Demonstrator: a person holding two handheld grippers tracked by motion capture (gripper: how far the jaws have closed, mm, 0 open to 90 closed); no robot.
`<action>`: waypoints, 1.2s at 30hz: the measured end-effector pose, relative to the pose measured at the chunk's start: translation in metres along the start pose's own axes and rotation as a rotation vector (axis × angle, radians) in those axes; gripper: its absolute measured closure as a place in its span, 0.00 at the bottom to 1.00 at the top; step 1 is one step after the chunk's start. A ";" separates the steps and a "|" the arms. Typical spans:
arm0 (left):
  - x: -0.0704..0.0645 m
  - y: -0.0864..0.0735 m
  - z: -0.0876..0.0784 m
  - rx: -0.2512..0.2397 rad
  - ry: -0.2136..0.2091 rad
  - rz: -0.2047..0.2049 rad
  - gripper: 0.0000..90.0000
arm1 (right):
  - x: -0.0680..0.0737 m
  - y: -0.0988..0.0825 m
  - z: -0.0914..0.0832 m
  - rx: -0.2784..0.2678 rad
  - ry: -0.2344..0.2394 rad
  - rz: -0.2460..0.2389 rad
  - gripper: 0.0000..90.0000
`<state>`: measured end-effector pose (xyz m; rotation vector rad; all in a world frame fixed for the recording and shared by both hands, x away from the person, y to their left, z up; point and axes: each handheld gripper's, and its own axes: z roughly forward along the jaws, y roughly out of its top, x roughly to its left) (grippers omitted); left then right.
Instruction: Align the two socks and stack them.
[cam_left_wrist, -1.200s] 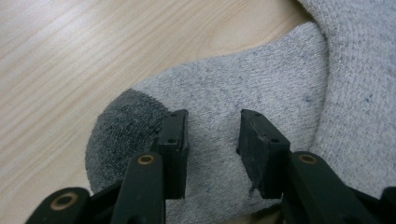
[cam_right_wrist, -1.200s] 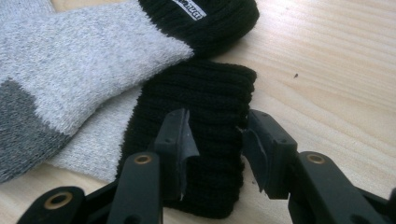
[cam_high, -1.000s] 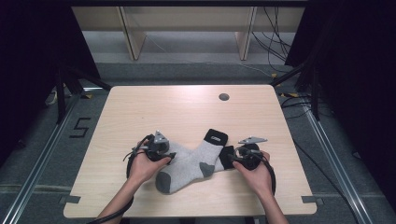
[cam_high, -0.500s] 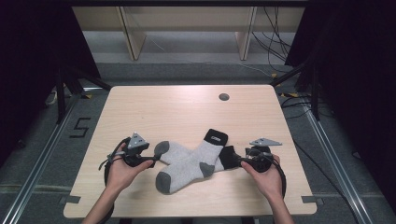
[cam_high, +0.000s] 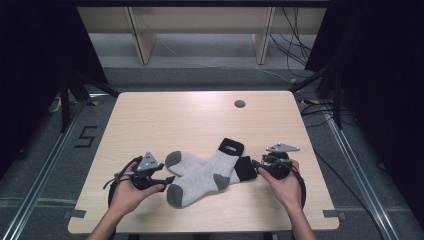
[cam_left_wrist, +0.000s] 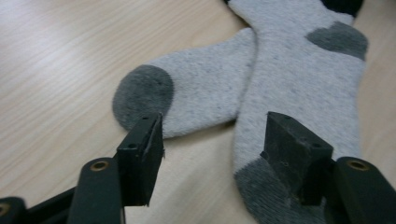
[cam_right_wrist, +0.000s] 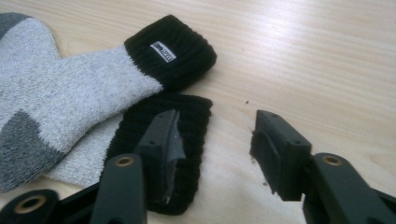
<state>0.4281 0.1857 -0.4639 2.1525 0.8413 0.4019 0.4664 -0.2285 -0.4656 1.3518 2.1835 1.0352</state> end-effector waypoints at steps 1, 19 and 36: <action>-0.004 -0.001 -0.001 0.008 -0.021 0.014 0.43 | 0.001 0.000 -0.001 0.006 0.003 0.037 0.57; -0.035 -0.016 0.015 0.120 -0.126 0.084 0.44 | 0.004 0.036 0.027 0.073 -0.038 0.067 0.57; -0.026 -0.018 0.025 0.121 -0.131 0.025 0.54 | 0.009 0.066 0.077 0.145 -0.007 0.018 0.53</action>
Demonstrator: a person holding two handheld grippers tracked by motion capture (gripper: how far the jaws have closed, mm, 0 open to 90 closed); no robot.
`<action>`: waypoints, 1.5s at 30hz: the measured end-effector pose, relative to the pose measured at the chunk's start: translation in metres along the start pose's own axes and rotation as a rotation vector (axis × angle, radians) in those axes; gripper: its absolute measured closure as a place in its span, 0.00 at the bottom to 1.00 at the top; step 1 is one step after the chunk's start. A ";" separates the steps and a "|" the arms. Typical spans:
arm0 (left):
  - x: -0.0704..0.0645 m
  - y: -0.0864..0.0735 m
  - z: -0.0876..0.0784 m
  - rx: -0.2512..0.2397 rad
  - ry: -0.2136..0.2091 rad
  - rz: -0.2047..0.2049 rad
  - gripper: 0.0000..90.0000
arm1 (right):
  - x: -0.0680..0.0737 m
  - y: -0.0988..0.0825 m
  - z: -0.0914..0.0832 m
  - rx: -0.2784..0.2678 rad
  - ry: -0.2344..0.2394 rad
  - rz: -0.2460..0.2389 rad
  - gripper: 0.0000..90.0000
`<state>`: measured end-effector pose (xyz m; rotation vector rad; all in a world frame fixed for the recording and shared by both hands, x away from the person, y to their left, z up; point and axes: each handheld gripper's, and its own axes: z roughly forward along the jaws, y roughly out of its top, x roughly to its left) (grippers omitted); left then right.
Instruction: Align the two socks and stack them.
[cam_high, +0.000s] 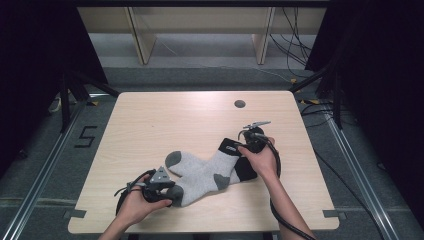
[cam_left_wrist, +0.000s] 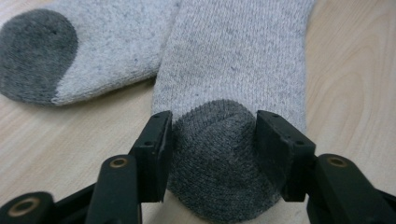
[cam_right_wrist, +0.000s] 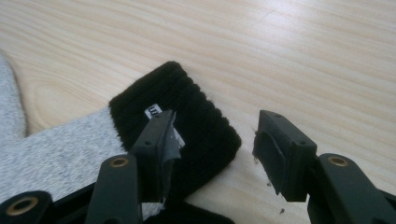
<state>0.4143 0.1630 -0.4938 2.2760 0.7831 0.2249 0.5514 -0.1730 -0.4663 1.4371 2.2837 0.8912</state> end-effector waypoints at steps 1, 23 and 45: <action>0.000 0.000 0.000 0.000 0.000 -0.001 0.54 | 0.003 0.000 0.002 0.018 0.013 0.043 0.53; -0.002 -0.002 -0.002 -0.017 0.026 -0.002 0.88 | 0.006 0.003 0.011 0.052 -0.026 -0.094 0.87; 0.021 0.016 -0.042 -0.126 0.046 -0.038 0.88 | 0.012 0.012 -0.035 -0.074 -0.022 -0.069 0.87</action>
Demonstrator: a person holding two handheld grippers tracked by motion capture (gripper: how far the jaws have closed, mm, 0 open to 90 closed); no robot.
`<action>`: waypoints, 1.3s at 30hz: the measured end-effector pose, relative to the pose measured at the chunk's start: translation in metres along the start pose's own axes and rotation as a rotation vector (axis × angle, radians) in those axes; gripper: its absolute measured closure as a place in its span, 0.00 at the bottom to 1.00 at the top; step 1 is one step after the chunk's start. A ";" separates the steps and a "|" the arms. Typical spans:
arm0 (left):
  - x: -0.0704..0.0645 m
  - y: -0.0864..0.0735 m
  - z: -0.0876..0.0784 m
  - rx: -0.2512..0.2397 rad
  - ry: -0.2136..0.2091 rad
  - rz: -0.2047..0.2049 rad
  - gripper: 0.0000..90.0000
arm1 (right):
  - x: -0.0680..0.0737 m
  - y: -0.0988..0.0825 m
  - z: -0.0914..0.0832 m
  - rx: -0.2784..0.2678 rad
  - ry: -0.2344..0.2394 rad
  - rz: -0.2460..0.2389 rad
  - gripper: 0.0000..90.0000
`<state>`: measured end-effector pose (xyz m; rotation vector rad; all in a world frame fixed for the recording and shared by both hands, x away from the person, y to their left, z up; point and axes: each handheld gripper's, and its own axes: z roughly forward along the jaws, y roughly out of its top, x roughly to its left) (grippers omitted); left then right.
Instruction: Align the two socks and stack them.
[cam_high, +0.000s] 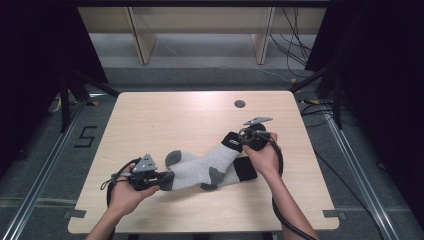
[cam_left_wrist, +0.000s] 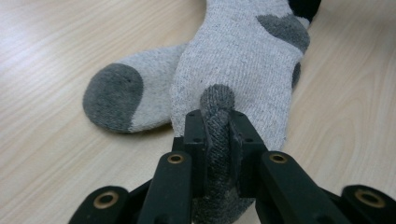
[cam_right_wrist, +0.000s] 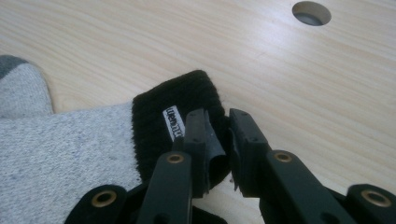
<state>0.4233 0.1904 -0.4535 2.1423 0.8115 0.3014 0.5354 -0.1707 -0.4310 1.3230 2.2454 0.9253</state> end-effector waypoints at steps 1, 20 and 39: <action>0.001 0.001 -0.001 0.000 0.004 0.000 0.88 | 0.000 0.000 0.000 0.000 0.000 0.000 0.87; 0.028 0.019 0.007 0.011 -0.035 0.040 0.87 | -0.002 -0.013 -0.037 -0.094 -0.015 -0.015 0.87; 0.043 0.038 0.014 0.013 -0.018 0.062 0.87 | 0.010 -0.040 -0.067 -0.124 0.001 0.025 0.87</action>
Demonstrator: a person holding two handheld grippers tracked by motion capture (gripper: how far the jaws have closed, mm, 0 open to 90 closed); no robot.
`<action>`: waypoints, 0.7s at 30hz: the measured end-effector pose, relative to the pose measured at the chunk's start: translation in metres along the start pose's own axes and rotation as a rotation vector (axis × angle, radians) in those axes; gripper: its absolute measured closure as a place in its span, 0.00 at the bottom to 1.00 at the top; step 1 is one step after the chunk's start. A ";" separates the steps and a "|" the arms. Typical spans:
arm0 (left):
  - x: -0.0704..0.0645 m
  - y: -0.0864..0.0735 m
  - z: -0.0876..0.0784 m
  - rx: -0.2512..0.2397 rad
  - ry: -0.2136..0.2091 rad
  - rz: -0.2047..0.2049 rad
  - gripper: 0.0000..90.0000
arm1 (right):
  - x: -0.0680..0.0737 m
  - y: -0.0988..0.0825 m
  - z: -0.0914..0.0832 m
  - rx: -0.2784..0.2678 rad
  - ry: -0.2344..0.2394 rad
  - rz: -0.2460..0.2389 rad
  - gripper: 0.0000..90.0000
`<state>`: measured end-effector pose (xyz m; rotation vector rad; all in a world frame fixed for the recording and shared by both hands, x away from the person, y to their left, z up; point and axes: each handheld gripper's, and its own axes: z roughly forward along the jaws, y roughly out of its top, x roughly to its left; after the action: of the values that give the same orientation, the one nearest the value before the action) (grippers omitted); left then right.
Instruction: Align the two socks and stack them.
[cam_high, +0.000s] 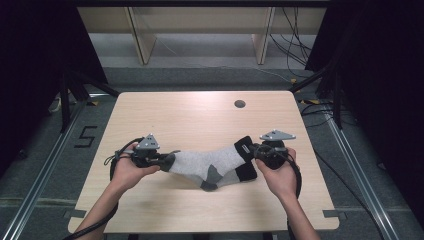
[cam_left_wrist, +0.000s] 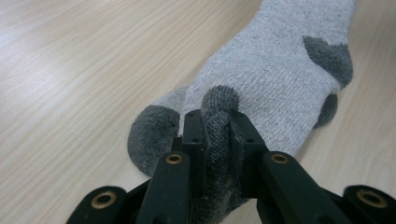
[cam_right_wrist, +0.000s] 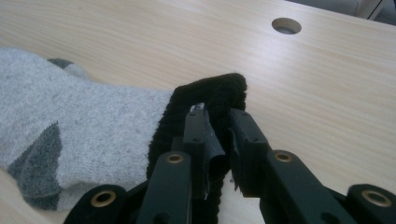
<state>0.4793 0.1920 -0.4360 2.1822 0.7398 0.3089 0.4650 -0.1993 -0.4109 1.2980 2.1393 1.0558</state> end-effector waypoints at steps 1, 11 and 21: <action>0.001 0.000 0.001 0.001 0.004 0.001 0.87 | -0.001 -0.001 -0.002 0.009 -0.008 -0.029 0.87; 0.006 0.003 0.005 0.016 0.015 0.002 0.87 | 0.003 -0.015 -0.005 0.032 0.021 -0.009 0.87; 0.008 0.002 0.011 0.031 0.029 0.007 0.87 | 0.005 -0.027 -0.002 0.061 0.031 -0.002 0.87</action>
<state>0.4910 0.1890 -0.4419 2.2145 0.7580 0.3354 0.4466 -0.2030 -0.4308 1.3142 2.2115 1.0241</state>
